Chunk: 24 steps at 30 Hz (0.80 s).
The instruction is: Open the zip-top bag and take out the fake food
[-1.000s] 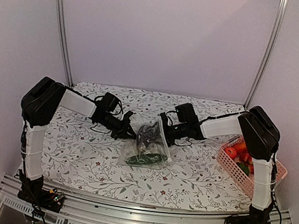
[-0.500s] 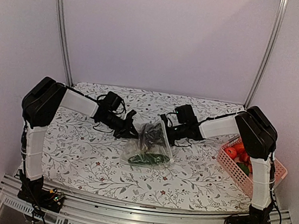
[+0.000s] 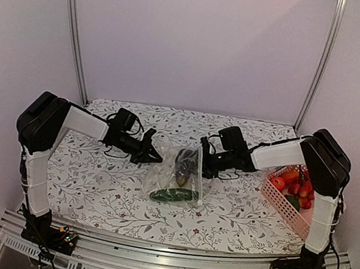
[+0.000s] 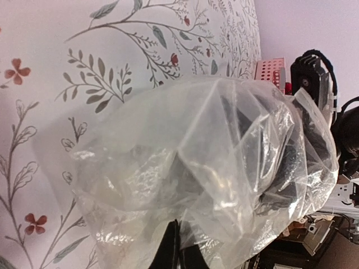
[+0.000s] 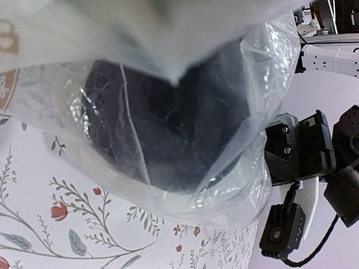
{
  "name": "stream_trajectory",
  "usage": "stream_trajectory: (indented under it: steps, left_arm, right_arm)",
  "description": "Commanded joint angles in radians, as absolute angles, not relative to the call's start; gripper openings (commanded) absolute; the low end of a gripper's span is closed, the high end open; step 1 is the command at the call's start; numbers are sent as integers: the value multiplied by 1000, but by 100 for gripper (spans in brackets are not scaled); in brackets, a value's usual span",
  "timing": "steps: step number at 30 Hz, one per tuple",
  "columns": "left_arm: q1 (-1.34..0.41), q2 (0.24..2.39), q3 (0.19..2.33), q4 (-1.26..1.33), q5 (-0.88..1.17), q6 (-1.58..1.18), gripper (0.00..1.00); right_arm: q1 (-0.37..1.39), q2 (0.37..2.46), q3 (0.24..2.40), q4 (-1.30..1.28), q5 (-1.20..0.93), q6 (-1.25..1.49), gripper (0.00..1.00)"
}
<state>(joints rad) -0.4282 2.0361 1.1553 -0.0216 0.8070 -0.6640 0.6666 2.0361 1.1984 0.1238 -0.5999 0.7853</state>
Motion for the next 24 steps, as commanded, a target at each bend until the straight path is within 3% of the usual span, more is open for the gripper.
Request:
stream_trajectory:
  steps: [1, 18, 24]
  left_arm:
    - [-369, 2029, 1147, -62, 716, -653, 0]
    - [-349, 2064, 1171, -77, 707, -651, 0]
    - [-348, 2083, 1198, -95, 719, -638, 0]
  right_arm:
    - [645, 1917, 1156, 50, -593, 713, 37]
    - [575, 1593, 972, -199, -566, 565, 37]
    - [399, 1352, 902, -352, -594, 494, 39]
